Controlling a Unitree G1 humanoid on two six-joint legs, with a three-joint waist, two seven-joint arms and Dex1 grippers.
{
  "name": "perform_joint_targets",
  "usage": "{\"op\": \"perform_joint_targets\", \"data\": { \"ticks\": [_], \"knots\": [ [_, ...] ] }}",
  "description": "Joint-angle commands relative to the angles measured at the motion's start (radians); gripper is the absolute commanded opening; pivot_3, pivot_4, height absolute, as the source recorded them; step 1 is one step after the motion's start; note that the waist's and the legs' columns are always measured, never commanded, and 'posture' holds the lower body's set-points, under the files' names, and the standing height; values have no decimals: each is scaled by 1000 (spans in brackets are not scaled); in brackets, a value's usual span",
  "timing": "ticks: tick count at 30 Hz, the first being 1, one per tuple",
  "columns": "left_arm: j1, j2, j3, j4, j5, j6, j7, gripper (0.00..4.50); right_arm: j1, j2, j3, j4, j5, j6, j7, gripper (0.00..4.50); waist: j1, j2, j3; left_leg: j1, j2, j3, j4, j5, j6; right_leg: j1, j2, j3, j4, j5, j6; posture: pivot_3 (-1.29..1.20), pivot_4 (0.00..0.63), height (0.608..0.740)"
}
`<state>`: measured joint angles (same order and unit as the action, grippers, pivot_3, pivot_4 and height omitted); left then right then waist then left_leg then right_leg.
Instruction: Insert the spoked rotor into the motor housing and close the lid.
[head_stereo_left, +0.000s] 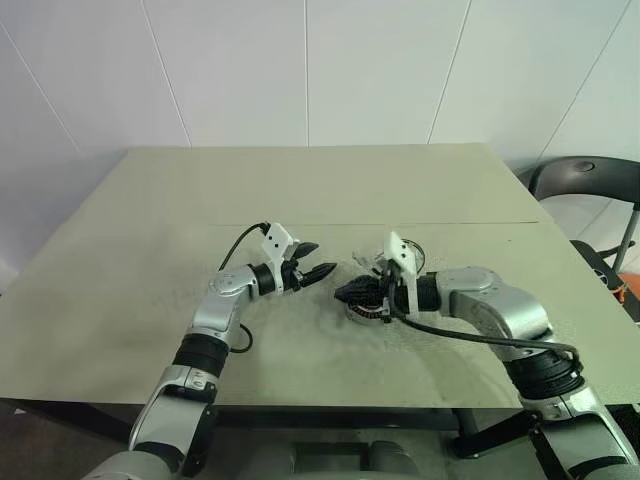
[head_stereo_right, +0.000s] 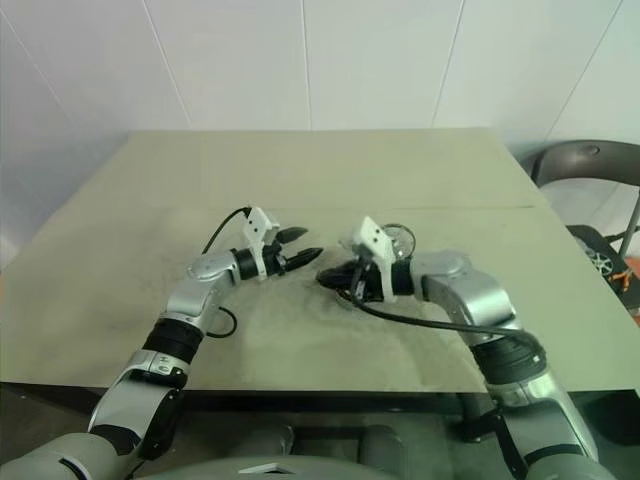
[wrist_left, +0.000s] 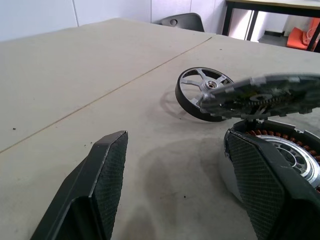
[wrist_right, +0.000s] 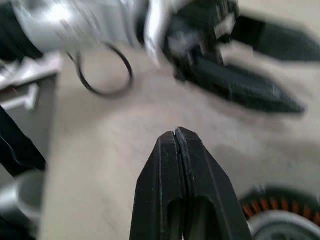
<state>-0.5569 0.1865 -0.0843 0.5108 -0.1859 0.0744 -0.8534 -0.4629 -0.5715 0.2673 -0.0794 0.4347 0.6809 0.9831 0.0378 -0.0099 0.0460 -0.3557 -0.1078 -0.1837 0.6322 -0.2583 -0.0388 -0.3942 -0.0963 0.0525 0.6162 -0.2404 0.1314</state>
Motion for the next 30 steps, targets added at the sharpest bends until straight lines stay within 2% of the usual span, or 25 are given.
{"op": "perform_joint_targets", "data": {
  "ticks": [1, 14, 23, 30],
  "knots": [
    [-21, 7, 13, -14, -8, -16, 1, 3374, -34, -3, -2, 12, -50, -48, -4, 24, 0, 0, 0, 0, 0, 0, 0, 0, 0, 0, 0, 0, 0, 0, 0, 0, 0, 740],
    [-23, -7, -6, 6, 0, -24, -7, 3374, -20, -32, -22, 66, -144, -103, 10, 24, 0, 0, 0, 0, 0, 0, 0, 0, 0, 0, 0, 0, 0, 0, 0, 0, 0, 740],
    [-24, -4, -5, 7, 1, -25, -7, 3374, -34, -97, -53, 133, -180, -143, 36, 24, 0, 0, 0, 0, 0, 0, 0, 0, 0, 1, 0, 0, 0, 0, 0, 0, 0, 740],
    [-26, -5, -9, 14, 5, -31, -10, 3374, -21, -129, -2, 187, -283, -177, 31, 24, 0, 0, 0, 0, 0, 0, 0, 0, 0, 0, 0, 0, 0, 0, 0, 0, 0, 740]
  ]
}}
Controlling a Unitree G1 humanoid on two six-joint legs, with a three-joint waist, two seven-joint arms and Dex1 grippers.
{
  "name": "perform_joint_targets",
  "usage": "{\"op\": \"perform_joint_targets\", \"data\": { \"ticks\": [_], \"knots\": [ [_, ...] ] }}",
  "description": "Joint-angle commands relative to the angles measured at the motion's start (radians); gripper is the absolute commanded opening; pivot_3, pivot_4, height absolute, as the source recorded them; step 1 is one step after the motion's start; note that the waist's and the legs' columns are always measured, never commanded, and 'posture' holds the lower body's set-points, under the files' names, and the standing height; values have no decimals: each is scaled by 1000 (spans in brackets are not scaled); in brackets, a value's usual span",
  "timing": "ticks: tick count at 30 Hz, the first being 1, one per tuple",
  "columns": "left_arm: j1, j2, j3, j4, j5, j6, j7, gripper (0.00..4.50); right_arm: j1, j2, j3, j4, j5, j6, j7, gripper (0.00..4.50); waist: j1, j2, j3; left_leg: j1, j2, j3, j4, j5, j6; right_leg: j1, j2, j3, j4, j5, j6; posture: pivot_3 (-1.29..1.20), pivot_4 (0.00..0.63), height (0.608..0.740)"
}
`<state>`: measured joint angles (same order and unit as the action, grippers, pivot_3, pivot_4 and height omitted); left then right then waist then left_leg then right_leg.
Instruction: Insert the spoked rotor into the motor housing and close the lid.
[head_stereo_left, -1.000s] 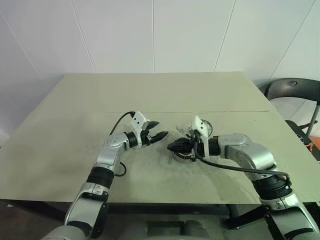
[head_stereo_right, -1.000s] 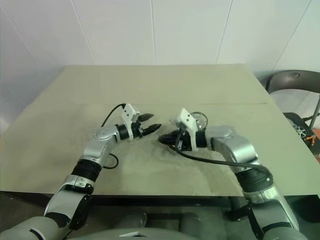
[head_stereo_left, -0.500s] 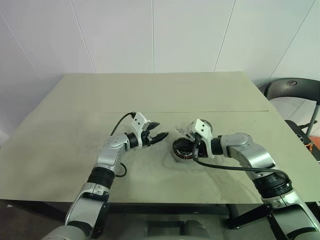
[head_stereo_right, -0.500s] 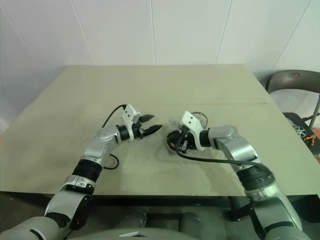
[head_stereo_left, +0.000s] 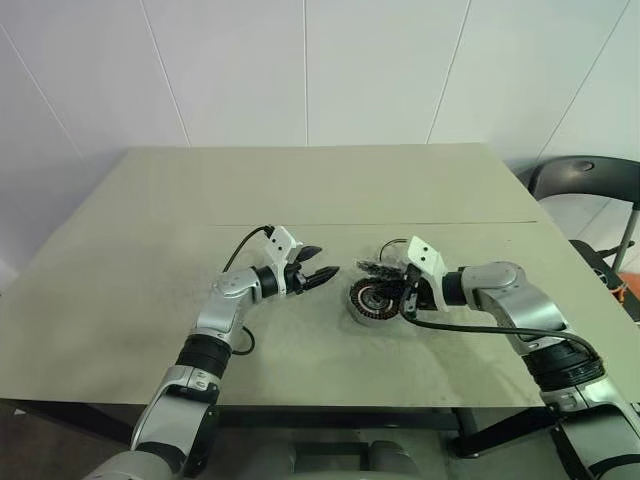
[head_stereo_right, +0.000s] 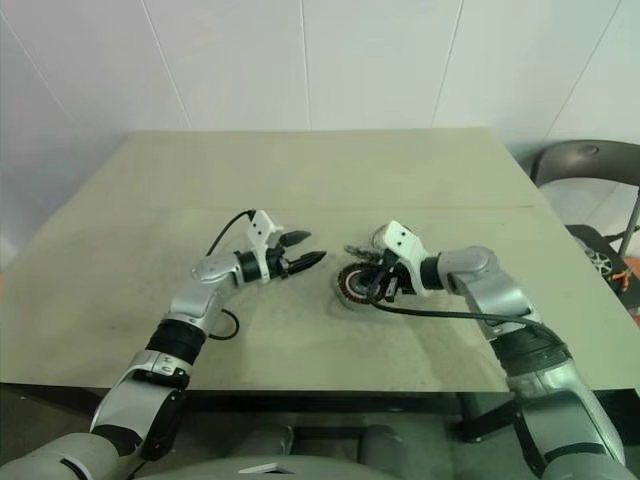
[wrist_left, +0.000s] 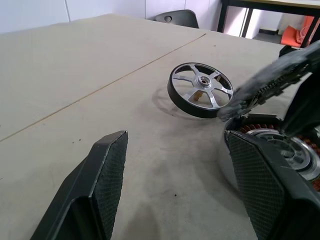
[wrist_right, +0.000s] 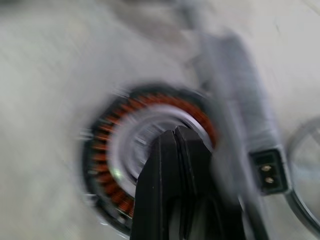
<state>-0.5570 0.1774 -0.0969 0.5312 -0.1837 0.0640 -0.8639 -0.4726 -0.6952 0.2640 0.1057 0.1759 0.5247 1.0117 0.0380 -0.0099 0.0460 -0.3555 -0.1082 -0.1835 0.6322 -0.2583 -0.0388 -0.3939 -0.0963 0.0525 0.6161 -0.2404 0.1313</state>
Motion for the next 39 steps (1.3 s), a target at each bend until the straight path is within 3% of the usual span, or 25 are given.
{"op": "perform_joint_targets", "data": {
  "ticks": [1, 25, 31, 39],
  "knots": [
    [-27, 4, 3, -5, 3, -22, 0, 3374, -9, -1, 0, 1, -24, -20, 5, 24, -1, 0, 0, 0, 0, 0, 0, 0, 0, 0, 0, 0, 0, 0, 0, 0, 0, 740],
    [-11, 8, 1, -13, 1, -25, 9, 3374, 104, 144, 31, -46, -4, 43, 23, 24, -32, -2, -3, 7, 2, 1, -1, 0, 0, 6, 2, 0, 0, -2, 2, 0, 0, 740],
    [-9, 8, 0, -15, 0, -23, 11, 3374, 74, 200, -177, -7, 180, 65, 32, 24, -31, -2, -3, 6, 3, 1, -1, 0, 0, 3, 2, 0, 1, 0, 1, 0, 0, 740],
    [-9, 7, -4, -15, 0, -23, 11, 3374, 63, 243, -305, 5, 322, 108, 16, 24, -25, -2, -3, 2, 1, 1, -1, 0, 0, 0, 1, 0, 0, 1, -2, 0, 0, 740]
  ]
}}
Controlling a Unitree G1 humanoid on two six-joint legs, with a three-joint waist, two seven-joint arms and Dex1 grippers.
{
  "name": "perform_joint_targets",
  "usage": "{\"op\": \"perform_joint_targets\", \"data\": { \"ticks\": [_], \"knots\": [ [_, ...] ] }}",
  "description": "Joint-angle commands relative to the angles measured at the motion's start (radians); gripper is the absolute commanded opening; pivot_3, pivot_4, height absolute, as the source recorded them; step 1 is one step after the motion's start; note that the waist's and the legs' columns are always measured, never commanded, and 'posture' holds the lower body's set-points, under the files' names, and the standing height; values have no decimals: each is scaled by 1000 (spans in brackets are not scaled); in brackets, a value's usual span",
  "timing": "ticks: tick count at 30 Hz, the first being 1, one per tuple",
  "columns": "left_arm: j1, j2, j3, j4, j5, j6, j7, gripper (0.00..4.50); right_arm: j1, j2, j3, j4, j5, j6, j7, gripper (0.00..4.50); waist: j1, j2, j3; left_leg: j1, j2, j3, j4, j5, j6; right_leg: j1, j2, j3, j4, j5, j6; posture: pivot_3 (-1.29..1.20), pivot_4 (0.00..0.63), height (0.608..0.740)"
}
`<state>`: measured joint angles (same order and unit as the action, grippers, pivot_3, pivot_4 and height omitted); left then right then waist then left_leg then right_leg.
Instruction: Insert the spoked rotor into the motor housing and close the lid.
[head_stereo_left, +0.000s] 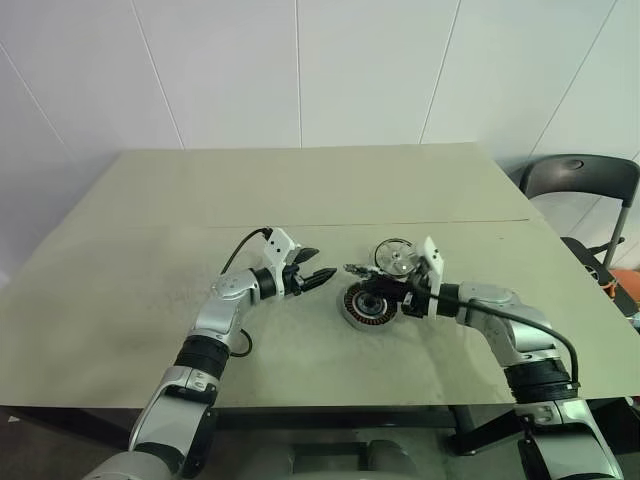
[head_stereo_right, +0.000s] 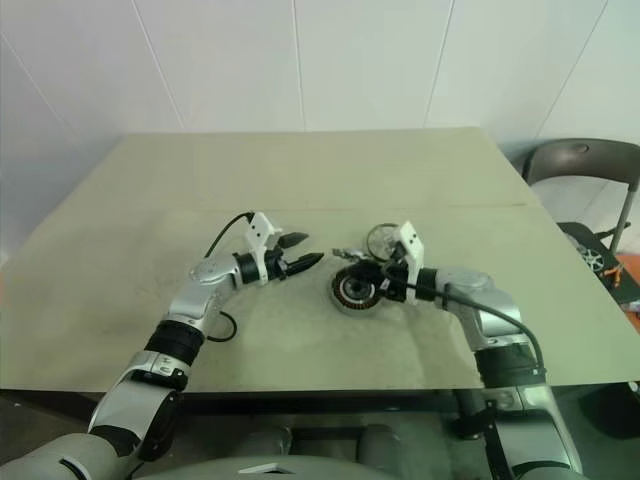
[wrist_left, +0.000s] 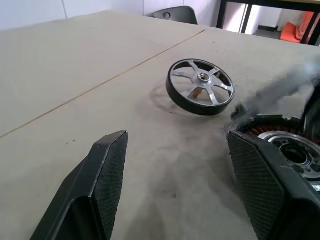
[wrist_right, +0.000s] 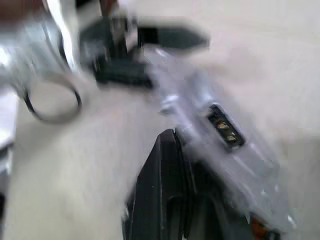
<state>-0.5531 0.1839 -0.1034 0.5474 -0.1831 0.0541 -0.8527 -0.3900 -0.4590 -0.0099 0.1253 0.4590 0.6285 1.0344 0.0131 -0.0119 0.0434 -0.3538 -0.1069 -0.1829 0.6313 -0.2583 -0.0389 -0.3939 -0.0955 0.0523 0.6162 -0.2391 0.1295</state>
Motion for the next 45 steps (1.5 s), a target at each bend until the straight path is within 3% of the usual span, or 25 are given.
{"op": "perform_joint_targets", "data": {
  "ticks": [1, 10, 16, 26, 33, 38, 45],
  "knots": [
    [-13, 0, 2, -30, 1, -14, 0, 3374, -17, 2, -20, -14, 28, 3, -9, 24, -1, 0, 0, 0, 0, 0, 0, 0, 0, 0, 0, 0, 0, 0, 0, 0, 0, 740],
    [-5, 5, 0, -34, 5, -14, 1, 3374, -13, -90, 130, 91, -170, -66, -30, 24, 0, 0, 0, 0, 0, 1, 0, 0, 0, 0, 0, 0, 0, 0, 0, 0, 0, 740],
    [-1, 7, -1, -38, 5, -13, 3, 3374, -11, -98, 153, 105, -205, -84, -33, 24, 0, 0, 0, 1, 0, 1, 1, 0, 0, 2, 0, 0, 0, -1, 2, 0, 0, 740],
    [1, 10, -3, -41, 4, -9, 0, 3374, -14, -44, 28, -25, -3, -41, 19, 24, -1, 1, 0, -1, 0, 0, 0, 0, 0, -1, 0, 0, 0, 0, 0, 0, 0, 740],
    [0, 10, 3, -42, -3, 4, 2, 3374, 22, -157, 245, 12, -235, -99, 14, 24, 0, 2, 0, -1, 0, 1, 1, 0, 0, 0, 0, 0, 0, -1, 2, 0, 0, 740],
    [1, 10, 3, -42, 0, 2, 5, 3374, 11, -137, 223, -2, -207, -100, 15, 24, 0, 1, -1, 2, 0, 1, 1, 0, 0, 2, 0, 0, 0, -2, 4, 0, 0, 740],
    [-1, 13, 3, -37, 1, -3, 6, 3374, -23, -68, 80, -34, -46, -67, 19, 24, 0, 2, -1, 0, 0, 0, 1, 0, 0, 0, 0, 0, 0, 0, 0, 0, 0, 740]
  ]
}}
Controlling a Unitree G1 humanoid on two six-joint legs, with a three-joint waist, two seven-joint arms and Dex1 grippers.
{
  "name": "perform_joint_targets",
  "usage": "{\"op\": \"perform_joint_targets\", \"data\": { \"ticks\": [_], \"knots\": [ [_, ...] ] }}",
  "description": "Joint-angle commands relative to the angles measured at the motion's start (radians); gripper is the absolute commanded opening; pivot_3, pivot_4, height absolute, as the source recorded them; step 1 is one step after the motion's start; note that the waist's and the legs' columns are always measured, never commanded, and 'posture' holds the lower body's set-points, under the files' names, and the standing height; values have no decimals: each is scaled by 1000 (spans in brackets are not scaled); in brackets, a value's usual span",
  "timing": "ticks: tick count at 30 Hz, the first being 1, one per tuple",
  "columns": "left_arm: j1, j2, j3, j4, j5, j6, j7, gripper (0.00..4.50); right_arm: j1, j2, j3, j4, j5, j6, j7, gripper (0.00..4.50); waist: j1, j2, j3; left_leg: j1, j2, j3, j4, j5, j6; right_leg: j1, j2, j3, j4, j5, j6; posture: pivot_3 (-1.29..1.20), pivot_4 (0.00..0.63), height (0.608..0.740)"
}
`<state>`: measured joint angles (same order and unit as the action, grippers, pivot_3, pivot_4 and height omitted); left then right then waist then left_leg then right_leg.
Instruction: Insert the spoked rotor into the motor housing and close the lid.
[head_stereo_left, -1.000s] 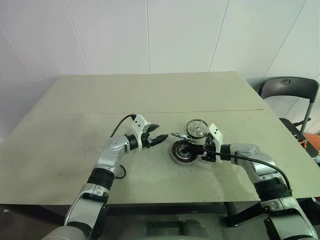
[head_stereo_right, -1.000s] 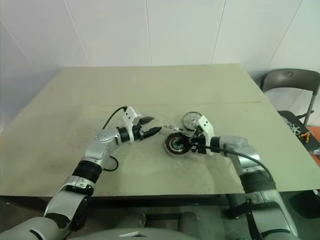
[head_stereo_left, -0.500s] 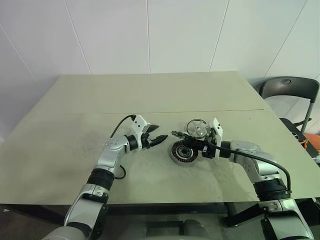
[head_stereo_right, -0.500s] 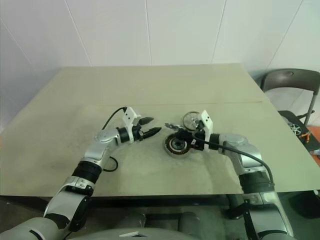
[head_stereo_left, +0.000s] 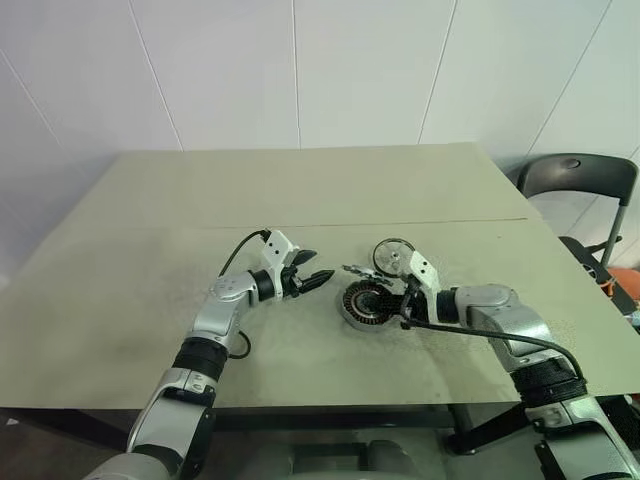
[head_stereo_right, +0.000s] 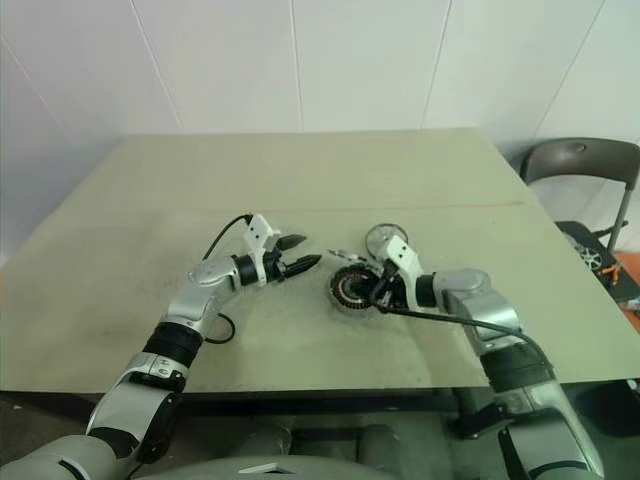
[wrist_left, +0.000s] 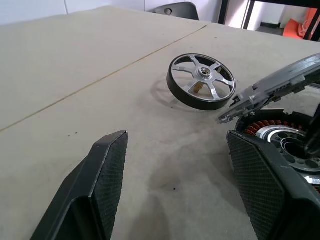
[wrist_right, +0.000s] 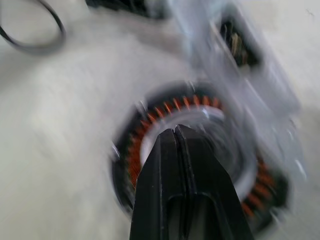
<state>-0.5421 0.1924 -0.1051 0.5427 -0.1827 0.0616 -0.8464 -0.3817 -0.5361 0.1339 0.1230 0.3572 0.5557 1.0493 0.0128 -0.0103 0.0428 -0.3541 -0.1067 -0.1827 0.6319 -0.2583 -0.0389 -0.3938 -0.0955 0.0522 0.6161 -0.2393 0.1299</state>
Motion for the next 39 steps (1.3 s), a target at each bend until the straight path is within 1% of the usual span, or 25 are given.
{"op": "perform_joint_targets", "data": {
  "ticks": [1, 5, 9, 10, 17, 20, 25, 28, 31, 32, 35, 38, 39],
  "knots": [
    [-12, 5, 5, -31, 1, -11, -1, 3374, -30, 11, -69, -35, 65, 9, 5, 24, 0, 0, 0, 0, 0, 0, 0, 0, 0, 0, 0, 0, 0, 0, 0, 0, 0, 740],
    [-15, 5, 5, -27, 0, -13, -3, 3374, -19, -13, -70, -45, 68, 19, 16, 24, 0, 0, 0, 0, 0, 0, 0, 0, 0, 0, 0, 0, 0, 0, 0, 0, 0, 740],
    [-15, 4, 5, -25, -2, -9, -7, 3374, 13, -136, 30, -19, -75, -28, 47, 24, 3, 0, 0, -1, 0, 0, 0, 0, 0, 0, 0, 0, 0, -1, 1, 0, 0, 740],
    [-14, 4, 4, -26, -2, -8, -8, 3374, 16, -166, 38, -13, -95, -41, 55, 24, 2, 0, 0, -1, -1, 0, 0, 0, 0, 0, -1, 0, -1, -1, 1, 0, 0, 740],
    [-5, 9, 2, -37, -15, 6, -44, 3374, -1, -310, -8, 19, -120, -95, 118, 24, 1, 1, 0, -1, -1, 1, 1, 0, 0, 1, -1, 0, -1, -2, 3, 0, 0, 740],
    [-4, 13, 4, -40, -15, 4, -57, 3374, -39, -325, -15, 40, -122, -114, 134, 24, 1, 0, 1, -1, -1, 1, 1, 0, 0, 1, -1, 0, -2, -2, 3, 0, 0, 740],
    [-8, 24, 16, -37, -11, -1, -52, 3374, -105, -280, -4, 45, -130, -109, 116, 24, -2, 1, 1, -1, 0, 1, 0, 0, 0, 0, 0, 0, -1, -2, 3, 0, 0, 740],
    [-10, 30, 20, -33, -9, -6, -47, 3374, -169, -232, 18, 104, -187, -128, 49, 597, 0, 1, 1, -1, 0, 1, 0, 0, 0, 0, 0, 0, -1, -2, 2, 0, 0, 740],
    [-11, 35, 23, -32, -10, -9, -41, 3374, -233, -175, 26, 171, -239, -168, -27, 1660, 0, 1, 1, -1, 0, 1, 0, 0, 0, 0, -1, 0, -1, -1, 1, 0, 0, 740],
    [-11, 36, 23, -31, -10, -9, -40, 3374, -248, -161, 29, 186, -255, -183, -45, 1904, 0, 1, 1, -1, 0, 1, 0, 0, 0, 0, -1, 0, -1, 0, 0, 0, 0, 740],
    [-11, 39, 25, -31, -11, -11, -37, 3374, -278, -130, 47, 237, -305, -223, -95, 2919, 1, 1, 1, -1, -1, 1, -1, 0, 0, -1, -1, 0, -1, 0, 0, 0, 0, 740],
    [-11, 40, 26, -27, -11, -16, -32, 3374, -284, -125, 73, 272, -353, -257, -110, 3924, 0, 1, 1, -2, -1, 1, -1, 0, 0, -2, -1, 0, -1, 0, 0, 0, 0, 740],
    [-12, 40, 26, -26, -11, -17, -30, 3374, -281, -127, 79, 274, -360, -262, -101, 4350, 0, 1, 1, -2, -1, 1, -1, 0, 0, -2, -1, 0, -1, 0, 0, 0, 0, 740]
  ]
}}
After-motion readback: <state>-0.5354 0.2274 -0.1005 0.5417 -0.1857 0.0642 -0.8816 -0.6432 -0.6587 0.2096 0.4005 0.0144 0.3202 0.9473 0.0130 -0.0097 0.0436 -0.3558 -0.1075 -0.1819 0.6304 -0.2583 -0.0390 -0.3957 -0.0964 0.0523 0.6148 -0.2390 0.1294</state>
